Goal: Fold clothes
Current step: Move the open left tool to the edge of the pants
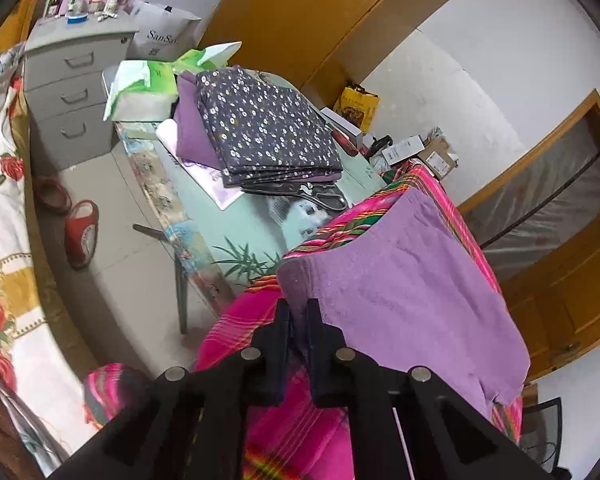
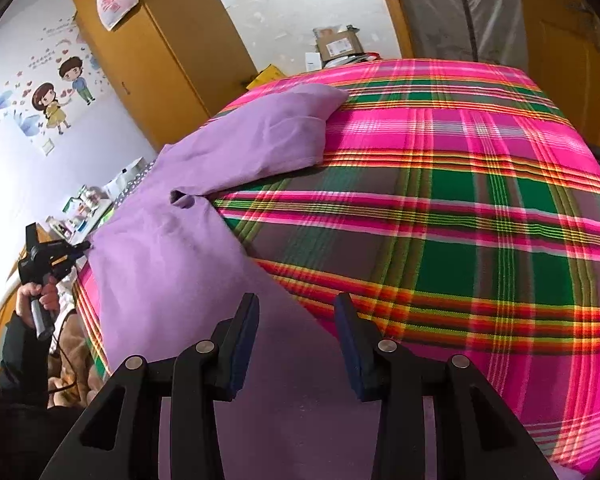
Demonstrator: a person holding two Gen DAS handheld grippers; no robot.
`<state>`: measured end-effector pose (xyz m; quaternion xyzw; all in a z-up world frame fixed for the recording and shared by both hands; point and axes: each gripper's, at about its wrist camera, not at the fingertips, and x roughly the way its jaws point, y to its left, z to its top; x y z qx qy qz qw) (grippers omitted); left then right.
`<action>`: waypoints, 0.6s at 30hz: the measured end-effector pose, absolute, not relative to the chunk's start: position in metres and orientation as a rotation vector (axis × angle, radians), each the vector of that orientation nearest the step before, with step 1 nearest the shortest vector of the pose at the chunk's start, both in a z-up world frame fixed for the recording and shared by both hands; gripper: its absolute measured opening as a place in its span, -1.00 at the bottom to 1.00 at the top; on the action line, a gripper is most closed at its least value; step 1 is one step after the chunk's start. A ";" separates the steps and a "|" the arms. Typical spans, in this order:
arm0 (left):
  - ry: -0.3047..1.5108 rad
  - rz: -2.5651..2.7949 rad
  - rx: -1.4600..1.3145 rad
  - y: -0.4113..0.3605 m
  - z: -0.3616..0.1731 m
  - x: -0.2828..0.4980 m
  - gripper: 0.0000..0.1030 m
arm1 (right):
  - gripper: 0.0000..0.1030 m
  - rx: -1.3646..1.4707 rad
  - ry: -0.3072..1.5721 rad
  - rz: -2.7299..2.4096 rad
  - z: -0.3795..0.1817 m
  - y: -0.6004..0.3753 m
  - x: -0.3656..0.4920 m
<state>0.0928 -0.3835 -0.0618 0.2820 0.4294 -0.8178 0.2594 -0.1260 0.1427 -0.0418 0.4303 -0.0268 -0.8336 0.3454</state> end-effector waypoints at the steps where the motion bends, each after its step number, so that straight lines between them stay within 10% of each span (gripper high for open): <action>1: 1.161 -2.211 0.765 -0.384 -0.061 0.097 -0.86 | -0.22 1.119 -0.074 -2.164 -0.042 0.143 -0.127; 18: 1.093 -2.188 0.855 -0.394 -0.059 0.102 -0.74 | -0.21 1.116 -0.028 -2.106 -0.045 0.133 -0.137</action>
